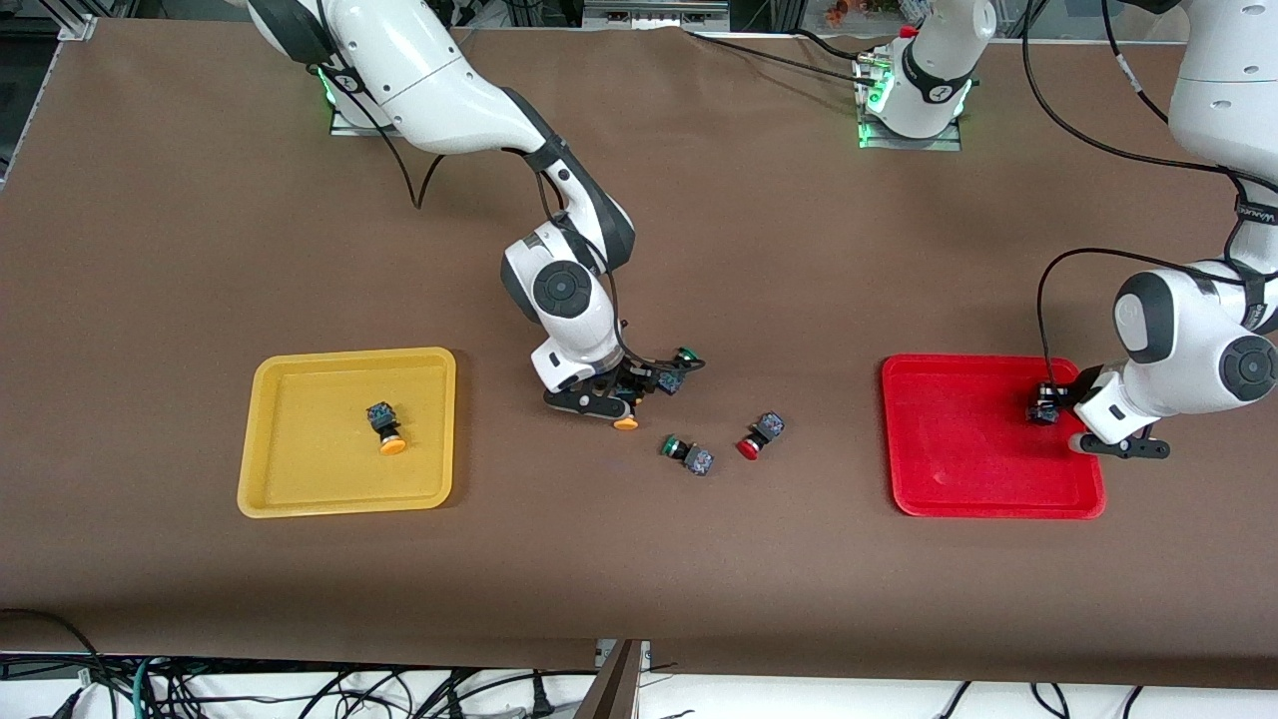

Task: Place red and yellow buttons in trays
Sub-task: 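Carry the red button to the red tray while the right gripper returns, then place the second yellow button while the left gripper grasps a red button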

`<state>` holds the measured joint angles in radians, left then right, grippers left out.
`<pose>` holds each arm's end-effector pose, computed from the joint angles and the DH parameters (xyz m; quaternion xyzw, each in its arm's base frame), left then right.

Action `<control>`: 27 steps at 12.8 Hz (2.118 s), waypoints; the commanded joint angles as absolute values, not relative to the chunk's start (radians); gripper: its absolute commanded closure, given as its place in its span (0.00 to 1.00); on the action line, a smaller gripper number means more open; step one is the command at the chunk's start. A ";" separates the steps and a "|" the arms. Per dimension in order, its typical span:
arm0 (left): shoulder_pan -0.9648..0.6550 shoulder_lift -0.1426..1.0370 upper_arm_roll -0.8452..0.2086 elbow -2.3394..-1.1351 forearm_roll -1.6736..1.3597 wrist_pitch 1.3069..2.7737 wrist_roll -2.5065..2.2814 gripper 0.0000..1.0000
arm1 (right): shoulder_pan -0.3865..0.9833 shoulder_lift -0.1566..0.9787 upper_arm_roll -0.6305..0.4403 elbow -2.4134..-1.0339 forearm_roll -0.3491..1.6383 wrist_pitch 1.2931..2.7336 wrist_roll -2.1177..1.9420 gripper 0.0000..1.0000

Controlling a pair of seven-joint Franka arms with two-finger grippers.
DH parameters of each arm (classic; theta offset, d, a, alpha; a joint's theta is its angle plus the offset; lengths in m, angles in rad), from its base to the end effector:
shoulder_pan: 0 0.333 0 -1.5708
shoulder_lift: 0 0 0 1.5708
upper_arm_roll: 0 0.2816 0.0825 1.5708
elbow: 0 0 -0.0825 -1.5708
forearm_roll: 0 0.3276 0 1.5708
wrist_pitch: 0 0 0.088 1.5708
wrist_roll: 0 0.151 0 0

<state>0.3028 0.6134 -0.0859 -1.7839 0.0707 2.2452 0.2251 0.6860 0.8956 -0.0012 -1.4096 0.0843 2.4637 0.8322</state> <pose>0.5620 0.1293 0.1692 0.9970 -0.0222 -0.0728 0.0157 0.5257 0.4323 0.1512 -0.9911 0.1036 -0.0378 0.0751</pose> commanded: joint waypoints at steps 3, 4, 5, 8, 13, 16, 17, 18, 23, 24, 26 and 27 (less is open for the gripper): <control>0.285 0.603 -0.162 -1.628 0.074 2.081 0.180 0.00 | 0.638 0.847 -0.017 -1.382 0.044 2.349 0.772 1.00; 0.281 0.606 -0.191 -1.565 0.075 2.010 0.179 0.00 | 0.618 0.821 -0.017 -1.382 0.049 2.291 0.703 1.00; 0.255 0.609 -0.208 -1.533 0.077 1.984 0.176 0.00 | 0.594 0.798 -0.018 -1.382 0.052 2.236 0.639 1.00; 0.116 0.626 -0.212 -1.488 0.072 1.985 0.173 0.00 | 0.484 0.706 -0.032 -1.394 0.043 2.046 0.392 1.00; -0.092 0.758 -0.212 -1.376 0.072 2.093 0.172 0.00 | 0.474 0.617 -0.170 -1.578 0.038 1.988 0.199 0.99; -0.159 0.807 -0.210 -1.377 0.080 2.193 0.187 0.00 | 0.450 0.635 -0.178 -1.672 0.048 2.145 0.164 0.82; -0.184 0.821 -0.210 -1.381 0.086 2.215 0.187 0.00 | 0.448 0.635 -0.179 -1.701 0.048 2.192 0.149 0.63; -0.199 0.831 -0.210 -1.385 0.089 2.252 0.181 0.00 | 0.443 0.634 -0.179 -1.704 0.049 2.192 0.147 0.47; -0.256 0.873 -0.207 -1.384 0.090 2.287 0.172 0.00 | 0.440 0.559 -0.181 -1.684 0.063 2.155 0.176 0.01; -0.261 0.870 -0.207 -1.390 0.091 2.287 0.173 0.00 | 0.440 0.525 -0.181 -1.681 0.063 2.155 0.175 0.01; -0.262 0.867 -0.209 -1.413 0.091 2.286 0.181 0.00 | 0.440 0.467 -0.195 -1.674 0.061 2.134 0.172 0.01; -0.262 0.868 -0.207 -1.419 0.092 2.286 0.184 0.00 | 0.440 0.436 -0.196 -1.683 0.061 2.093 0.181 0.00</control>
